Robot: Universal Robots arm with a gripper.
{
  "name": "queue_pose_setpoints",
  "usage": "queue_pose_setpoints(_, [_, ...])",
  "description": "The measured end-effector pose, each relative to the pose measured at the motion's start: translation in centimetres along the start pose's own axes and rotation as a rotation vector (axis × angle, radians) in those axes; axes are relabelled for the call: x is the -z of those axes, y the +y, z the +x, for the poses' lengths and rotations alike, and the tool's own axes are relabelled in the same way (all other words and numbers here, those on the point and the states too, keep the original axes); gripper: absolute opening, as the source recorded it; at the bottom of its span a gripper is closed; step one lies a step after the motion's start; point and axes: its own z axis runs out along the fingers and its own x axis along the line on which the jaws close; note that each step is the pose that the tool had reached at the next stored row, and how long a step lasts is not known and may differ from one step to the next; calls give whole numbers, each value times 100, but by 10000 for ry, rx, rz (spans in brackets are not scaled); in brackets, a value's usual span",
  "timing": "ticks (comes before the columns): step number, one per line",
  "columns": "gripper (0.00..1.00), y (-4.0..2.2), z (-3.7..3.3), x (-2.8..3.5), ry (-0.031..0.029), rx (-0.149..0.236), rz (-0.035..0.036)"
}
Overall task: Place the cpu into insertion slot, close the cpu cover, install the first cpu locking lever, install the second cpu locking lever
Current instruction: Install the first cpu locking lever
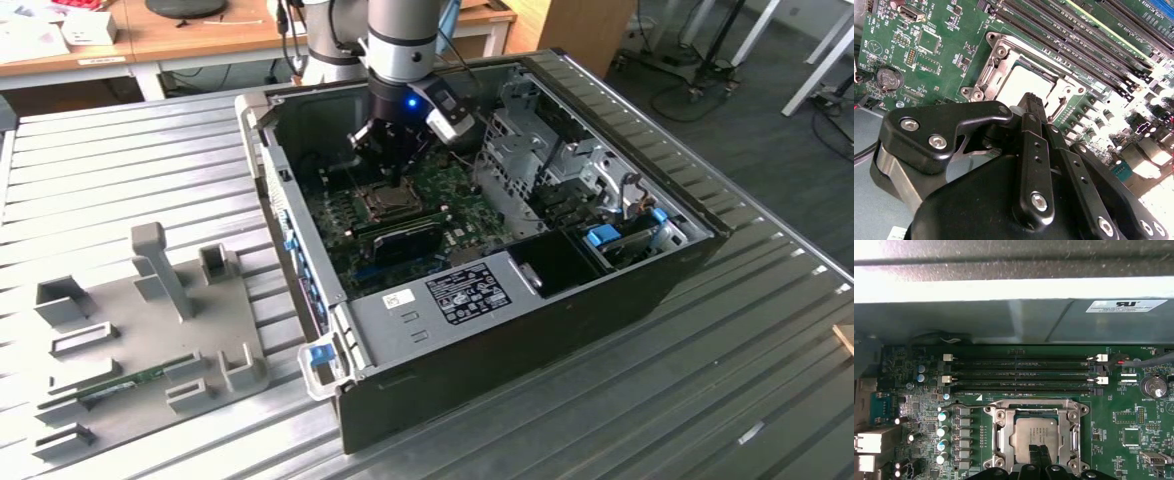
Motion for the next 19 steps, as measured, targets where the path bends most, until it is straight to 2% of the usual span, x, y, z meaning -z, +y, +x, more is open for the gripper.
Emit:
queue_pose_setpoints(3, [10,0,9,1,0,1,3])
queue_pose_setpoints(14, [10,-1,108,1,-56,1,0])
queue_pose_setpoints(19, [10,-1,118,1,-59,2,0])
